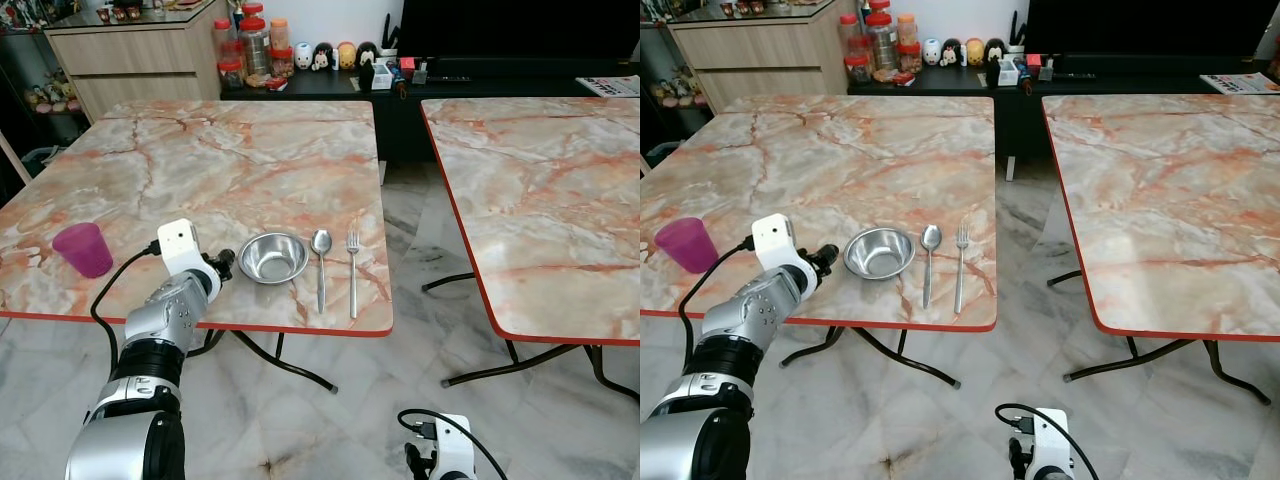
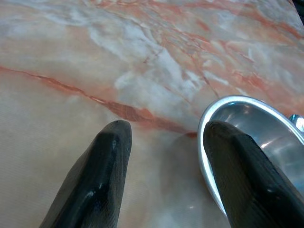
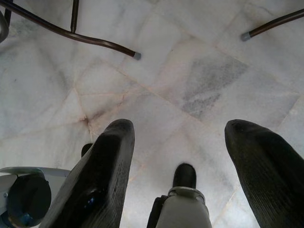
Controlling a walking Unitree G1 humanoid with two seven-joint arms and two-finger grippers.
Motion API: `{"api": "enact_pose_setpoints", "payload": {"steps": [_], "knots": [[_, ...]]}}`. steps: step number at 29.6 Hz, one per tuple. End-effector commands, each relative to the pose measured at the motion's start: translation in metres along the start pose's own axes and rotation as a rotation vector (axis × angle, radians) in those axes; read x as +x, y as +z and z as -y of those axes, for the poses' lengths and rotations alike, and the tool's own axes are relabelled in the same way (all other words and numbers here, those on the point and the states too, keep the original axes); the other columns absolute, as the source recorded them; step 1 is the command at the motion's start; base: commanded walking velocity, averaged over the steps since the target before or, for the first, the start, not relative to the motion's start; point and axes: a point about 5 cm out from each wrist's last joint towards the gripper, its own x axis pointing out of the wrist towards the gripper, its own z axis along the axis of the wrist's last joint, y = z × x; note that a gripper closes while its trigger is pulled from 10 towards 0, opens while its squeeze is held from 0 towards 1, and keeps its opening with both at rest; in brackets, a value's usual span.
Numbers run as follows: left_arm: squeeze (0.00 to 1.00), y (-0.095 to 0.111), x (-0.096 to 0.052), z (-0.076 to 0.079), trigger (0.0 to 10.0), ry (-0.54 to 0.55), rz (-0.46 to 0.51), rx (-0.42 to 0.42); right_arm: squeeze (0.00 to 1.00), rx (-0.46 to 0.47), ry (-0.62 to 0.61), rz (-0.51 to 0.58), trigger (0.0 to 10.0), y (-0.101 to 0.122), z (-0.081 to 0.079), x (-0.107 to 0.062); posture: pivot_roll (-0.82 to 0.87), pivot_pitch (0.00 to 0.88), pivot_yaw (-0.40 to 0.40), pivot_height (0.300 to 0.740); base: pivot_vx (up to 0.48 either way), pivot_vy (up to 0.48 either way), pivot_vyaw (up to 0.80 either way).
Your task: Setting the table
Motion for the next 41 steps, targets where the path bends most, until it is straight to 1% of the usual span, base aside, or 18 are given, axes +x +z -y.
{"api": "enact_pose_setpoints", "payload": {"steps": [1, 5, 6, 8, 11, 17, 19, 26, 29, 41], "knots": [[0.00, 0.006, -0.001, 0.003, 10.0, -0.016, 0.010, -0.004, 0.00, 0.007, 0.001, 0.002, 10.0, 0.000, -0.001, 0.000, 0.02, 0.000, 0.043, 0.727, 0.000, 0.000, 0.00], [0.00, 0.001, -0.002, 0.006, 10.0, -0.047, -0.018, 0.024, 0.00, 0.008, 0.002, 0.003, 10.0, 0.000, -0.001, 0.000, 0.02, 0.000, 0.045, 0.727, 0.000, 0.000, 0.00], [0.00, -0.002, -0.003, 0.009, 10.0, -0.074, -0.031, 0.040, 0.00, 0.009, 0.003, 0.004, 10.0, 0.001, -0.002, 0.000, 0.02, 0.000, 0.046, 0.727, 0.000, 0.000, 0.00], [0.00, -0.006, -0.003, 0.012, 10.0, -0.088, -0.043, 0.071, 0.00, 0.009, 0.003, 0.004, 10.0, 0.001, -0.002, 0.000, 0.02, 0.000, 0.046, 0.727, 0.000, 0.000, 0.00], [0.00, -0.011, -0.003, 0.014, 10.0, -0.087, -0.058, 0.084, 0.00, 0.010, 0.003, 0.004, 10.0, 0.001, -0.002, 0.000, 0.02, 0.000, 0.047, 0.727, 0.000, 0.000, 0.00], [0.00, -0.013, -0.004, 0.016, 10.0, -0.090, -0.067, 0.096, 0.00, 0.012, 0.005, 0.004, 10.0, 0.001, -0.003, 0.000, 0.02, 0.000, 0.050, 0.727, 0.000, 0.000, 0.00], [0.00, -0.014, -0.004, 0.017, 10.0, -0.094, -0.071, 0.111, 0.00, 0.015, 0.004, 0.003, 10.0, 0.000, -0.003, 0.000, 0.02, 0.000, 0.050, 0.727, 0.000, 0.000, 0.00], [0.00, -0.018, -0.005, 0.018, 10.0, -0.104, -0.085, 0.119, 0.00, 0.018, 0.004, 0.002, 10.0, -0.001, -0.003, 0.000, 0.02, 0.000, 0.053, 0.727, 0.000, 0.000, 0.00], [0.00, -0.021, -0.005, 0.022, 10.0, -0.127, -0.102, 0.120, 0.00, 0.021, 0.004, 0.002, 10.0, -0.001, -0.003, 0.000, 0.02, 0.000, 0.055, 0.727, 0.000, 0.000, 0.00], [0.00, -0.031, -0.006, 0.031, 10.0, -0.152, -0.136, 0.126, 0.00, 0.024, 0.004, -0.001, 10.0, -0.002, -0.004, 0.000, 0.01, 0.000, 0.060, 0.727, 0.000, 0.000, 0.00]]}}
